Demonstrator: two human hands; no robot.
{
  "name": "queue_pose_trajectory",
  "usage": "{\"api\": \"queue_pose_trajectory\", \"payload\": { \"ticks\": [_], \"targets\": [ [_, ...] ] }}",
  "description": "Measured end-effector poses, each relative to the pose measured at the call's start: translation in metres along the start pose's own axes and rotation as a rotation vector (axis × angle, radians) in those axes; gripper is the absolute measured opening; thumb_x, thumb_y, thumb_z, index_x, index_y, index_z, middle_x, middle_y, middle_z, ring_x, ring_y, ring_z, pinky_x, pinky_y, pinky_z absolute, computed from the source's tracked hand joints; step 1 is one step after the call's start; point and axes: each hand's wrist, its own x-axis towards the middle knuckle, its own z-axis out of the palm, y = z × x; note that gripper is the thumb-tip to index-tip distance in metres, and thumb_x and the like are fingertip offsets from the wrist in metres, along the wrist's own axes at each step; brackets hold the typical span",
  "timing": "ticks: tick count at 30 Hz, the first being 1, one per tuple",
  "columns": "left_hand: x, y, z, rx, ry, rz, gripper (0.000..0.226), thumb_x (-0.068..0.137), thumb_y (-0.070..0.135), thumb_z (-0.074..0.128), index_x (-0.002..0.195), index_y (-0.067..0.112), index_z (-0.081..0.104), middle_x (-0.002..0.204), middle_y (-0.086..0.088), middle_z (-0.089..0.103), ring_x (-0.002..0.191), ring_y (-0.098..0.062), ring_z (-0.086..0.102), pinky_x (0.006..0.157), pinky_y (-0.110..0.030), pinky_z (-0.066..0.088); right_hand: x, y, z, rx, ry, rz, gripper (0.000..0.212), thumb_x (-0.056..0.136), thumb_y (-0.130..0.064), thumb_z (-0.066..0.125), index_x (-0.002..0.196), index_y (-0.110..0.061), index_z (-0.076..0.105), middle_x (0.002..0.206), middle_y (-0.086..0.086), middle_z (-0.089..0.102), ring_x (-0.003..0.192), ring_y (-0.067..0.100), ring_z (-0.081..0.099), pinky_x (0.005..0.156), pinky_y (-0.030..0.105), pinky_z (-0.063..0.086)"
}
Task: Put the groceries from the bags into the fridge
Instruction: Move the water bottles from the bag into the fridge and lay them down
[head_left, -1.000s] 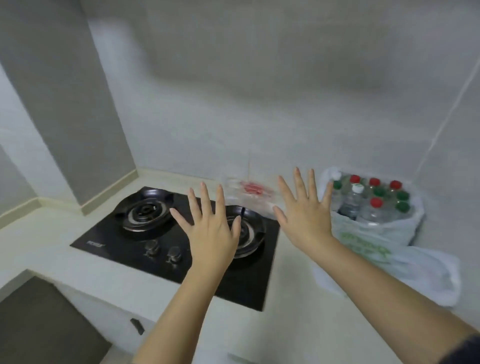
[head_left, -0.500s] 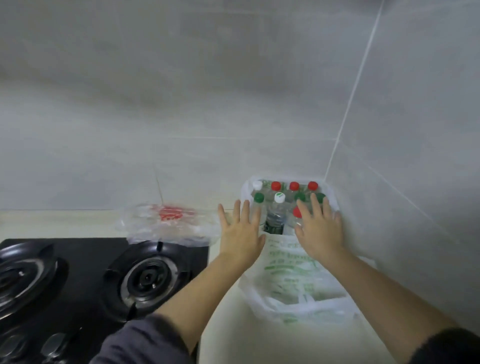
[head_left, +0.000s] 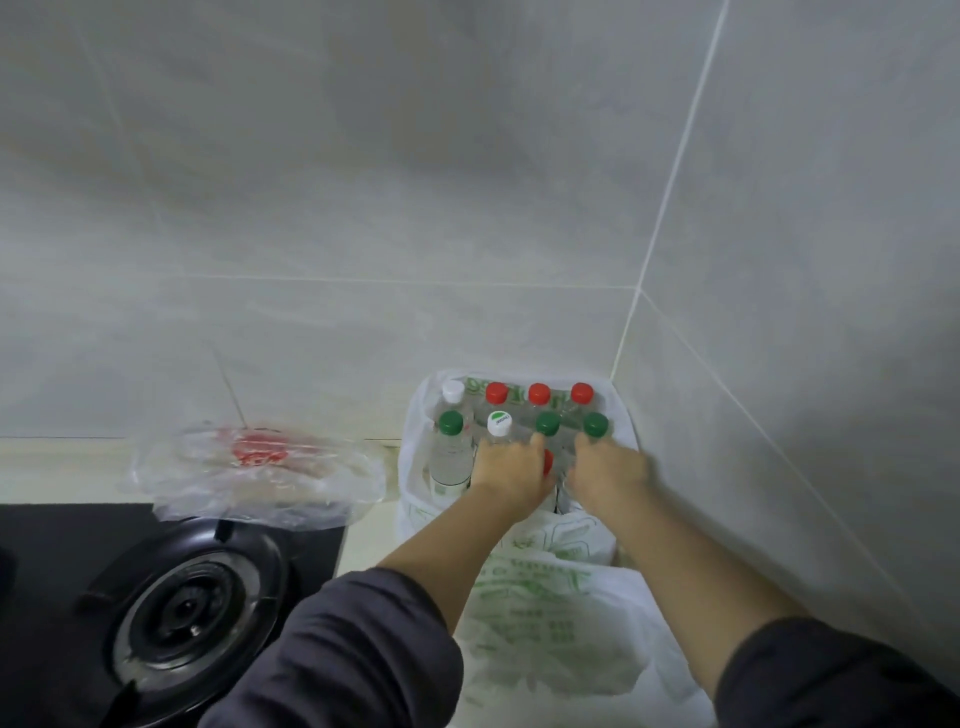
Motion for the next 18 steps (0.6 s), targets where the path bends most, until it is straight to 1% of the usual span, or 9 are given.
{"api": "queue_pose_trajectory", "payload": {
  "ticks": [3, 5, 7, 8, 9, 11, 13, 16, 18],
  "targets": [
    [0.002, 0.003, 0.009, -0.144, 0.016, -0.055, 0.038, 0.099, 0.046, 0.041, 0.116, 0.012, 0.044, 0.103, -0.009, 0.066, 0.092, -0.03, 0.064, 0.073, -0.035, 0.044, 0.002, 0.0, -0.001, -0.108, -0.004, -0.042, 0.037, 0.099, -0.022, 0.041, 0.136, -0.018, 0.04, 0.119, 0.004, 0.062, 0.103, 0.022, 0.062, 0.067, 0.03, 0.037],
    [0.001, 0.004, 0.01, -0.203, 0.035, -0.098, 0.034, 0.098, 0.042, 0.044, 0.112, 0.011, 0.045, 0.1, -0.009, 0.066, 0.089, -0.029, 0.064, 0.066, -0.034, 0.044, 0.003, 0.002, -0.001, -0.047, 0.021, -0.052, 0.031, 0.099, -0.024, 0.04, 0.128, -0.017, 0.048, 0.109, 0.003, 0.065, 0.097, 0.022, 0.064, 0.064, 0.028, 0.036],
    [-0.002, 0.003, 0.006, -0.282, 0.045, -0.148, 0.031, 0.098, 0.037, 0.046, 0.113, 0.01, 0.045, 0.096, -0.008, 0.064, 0.086, -0.028, 0.063, 0.065, -0.034, 0.045, -0.002, 0.006, -0.003, 0.072, 0.134, -0.056, 0.027, 0.1, -0.034, 0.04, 0.114, -0.016, 0.055, 0.089, 0.001, 0.064, 0.086, 0.022, 0.066, 0.059, 0.027, 0.033],
    [-0.005, 0.002, 0.0, -0.332, 0.058, -0.182, 0.03, 0.097, 0.035, 0.047, 0.113, 0.01, 0.046, 0.092, -0.006, 0.062, 0.082, -0.026, 0.061, 0.065, -0.034, 0.046, -0.007, 0.007, -0.005, 0.13, 0.217, -0.065, 0.028, 0.098, -0.038, 0.042, 0.108, -0.015, 0.056, 0.083, 0.001, 0.064, 0.083, 0.023, 0.066, 0.061, 0.028, 0.033],
    [-0.008, 0.0, -0.009, -0.375, 0.084, -0.215, 0.03, 0.096, 0.035, 0.047, 0.112, 0.01, 0.048, 0.088, -0.004, 0.06, 0.077, -0.025, 0.059, 0.064, -0.034, 0.047, -0.011, 0.008, -0.01, 0.202, 0.316, -0.069, 0.03, 0.096, -0.041, 0.044, 0.104, -0.014, 0.056, 0.082, 0.001, 0.067, 0.081, 0.024, 0.066, 0.066, 0.03, 0.033],
    [-0.017, -0.005, -0.035, -0.412, 0.185, -0.252, 0.031, 0.094, 0.038, 0.048, 0.108, 0.01, 0.051, 0.082, -0.003, 0.058, 0.073, -0.024, 0.059, 0.063, -0.035, 0.049, -0.02, 0.007, -0.03, 0.364, 0.478, -0.055, 0.029, 0.09, -0.043, 0.052, 0.098, -0.015, 0.058, 0.082, 0.004, 0.07, 0.081, 0.028, 0.064, 0.078, 0.033, 0.035],
    [-0.029, -0.013, -0.071, -0.444, 0.327, -0.297, 0.033, 0.09, 0.042, 0.051, 0.101, 0.011, 0.053, 0.08, -0.004, 0.06, 0.073, -0.026, 0.06, 0.065, -0.035, 0.049, -0.025, 0.002, -0.06, 0.501, 0.62, -0.088, 0.025, 0.085, -0.042, 0.057, 0.087, -0.017, 0.058, 0.073, 0.003, 0.069, 0.073, 0.028, 0.062, 0.083, 0.035, 0.037],
    [-0.056, -0.028, -0.133, -0.487, 0.546, -0.37, 0.03, 0.085, 0.041, 0.059, 0.094, 0.012, 0.057, 0.079, -0.005, 0.063, 0.071, -0.027, 0.056, 0.061, -0.03, 0.041, -0.038, -0.012, -0.11, 0.734, 0.783, -0.187, 0.024, 0.08, -0.034, 0.058, 0.066, -0.015, 0.053, 0.054, -0.001, 0.054, 0.054, 0.025, 0.051, 0.078, 0.037, 0.04],
    [-0.081, -0.041, -0.168, -0.533, 0.673, -0.388, 0.028, 0.083, 0.039, 0.062, 0.091, 0.012, 0.059, 0.076, -0.003, 0.063, 0.07, -0.024, 0.055, 0.058, -0.028, 0.037, -0.051, -0.023, -0.141, 0.856, 0.878, -0.243, 0.026, 0.077, -0.032, 0.058, 0.061, -0.013, 0.052, 0.049, 0.0, 0.051, 0.05, 0.025, 0.048, 0.074, 0.036, 0.042]
  ]
}}
